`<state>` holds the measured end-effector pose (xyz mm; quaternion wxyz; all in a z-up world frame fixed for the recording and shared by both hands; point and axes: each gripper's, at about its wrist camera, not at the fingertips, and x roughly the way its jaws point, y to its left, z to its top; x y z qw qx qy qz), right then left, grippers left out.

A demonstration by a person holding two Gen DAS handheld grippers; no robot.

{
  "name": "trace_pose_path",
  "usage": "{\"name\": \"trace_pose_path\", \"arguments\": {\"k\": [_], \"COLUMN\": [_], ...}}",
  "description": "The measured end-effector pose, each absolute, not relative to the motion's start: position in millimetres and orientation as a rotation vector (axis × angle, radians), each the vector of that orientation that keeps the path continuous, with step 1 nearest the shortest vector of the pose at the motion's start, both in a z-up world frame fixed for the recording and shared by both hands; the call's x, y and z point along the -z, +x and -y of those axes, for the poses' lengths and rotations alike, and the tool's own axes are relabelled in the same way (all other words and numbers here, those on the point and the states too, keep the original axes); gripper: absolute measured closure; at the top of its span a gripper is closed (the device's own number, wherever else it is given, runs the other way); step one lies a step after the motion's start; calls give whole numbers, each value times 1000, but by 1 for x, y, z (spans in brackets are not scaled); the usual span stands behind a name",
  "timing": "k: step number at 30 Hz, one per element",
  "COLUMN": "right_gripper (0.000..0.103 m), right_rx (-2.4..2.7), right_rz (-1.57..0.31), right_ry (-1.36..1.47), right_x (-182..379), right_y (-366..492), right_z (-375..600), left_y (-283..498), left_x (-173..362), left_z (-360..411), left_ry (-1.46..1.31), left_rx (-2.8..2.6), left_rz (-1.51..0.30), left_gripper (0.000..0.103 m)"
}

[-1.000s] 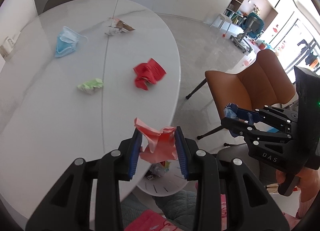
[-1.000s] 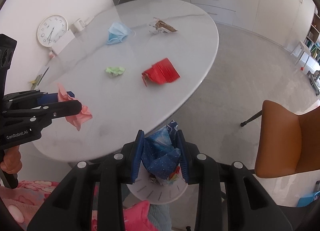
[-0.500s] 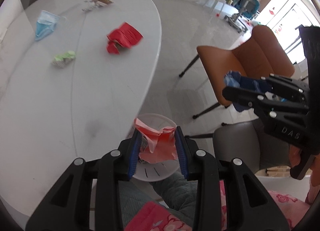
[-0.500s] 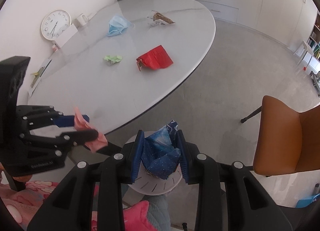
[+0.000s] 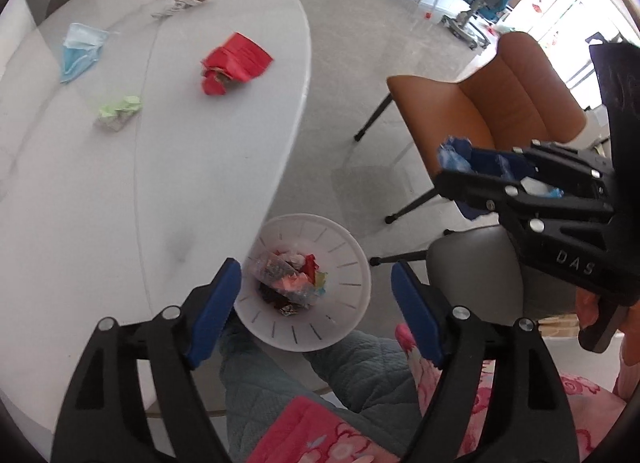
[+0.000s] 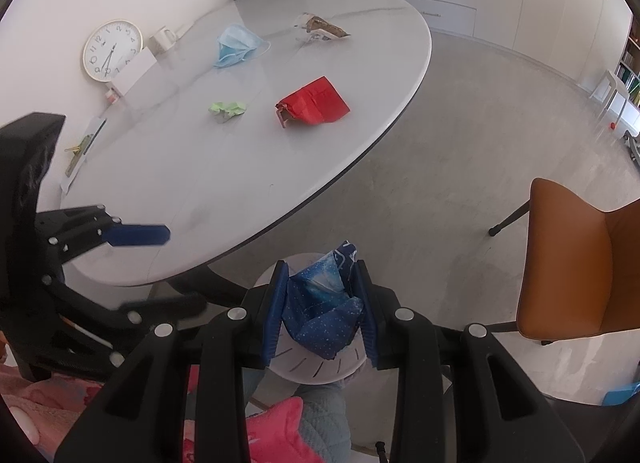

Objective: Collect trash
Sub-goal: 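Carry both items to the white bin and open the left gripper while the right gripper opens too, then move both open grippers back over the table toward the green and red papers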

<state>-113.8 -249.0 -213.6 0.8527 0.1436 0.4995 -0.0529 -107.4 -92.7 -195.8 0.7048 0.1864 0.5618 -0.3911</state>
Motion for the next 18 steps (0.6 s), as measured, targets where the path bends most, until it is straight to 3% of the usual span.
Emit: {"name": "trace_pose_path", "arguments": {"k": [4, 7, 13, 15, 16, 17, 18], "right_gripper": [69, 68, 67, 50, 31, 22, 19], "right_rx": [95, 76, 13, 1, 10, 21, 28], "right_rz": [-1059, -1070, -1102, -1118, -1118, -1112, -1109], "right_ry": [298, 293, 273, 265, 258, 251, 245], "right_x": [216, 219, 228, 231, 231, 231, 231], "right_y": [-114, -115, -113, -112, -112, -111, -111], "right_z": [245, 238, 220, 215, 213, 212, 211], "left_y": [-93, -82, -61, -55, -52, -50, -48], "left_x": [179, 164, 152, 151, 152, 152, 153], "left_z": [76, 61, 36, 29, 26, 23, 20], "left_ry": [371, 352, 329, 307, 299, 293, 286], "left_rx": [804, 731, 623, 598, 588, 577, 565], "left_rz": [-1208, -1149, -1107, -1114, -1119, -1124, -1129], "left_gripper": [28, 17, 13, 12, 12, 12, 12]}}
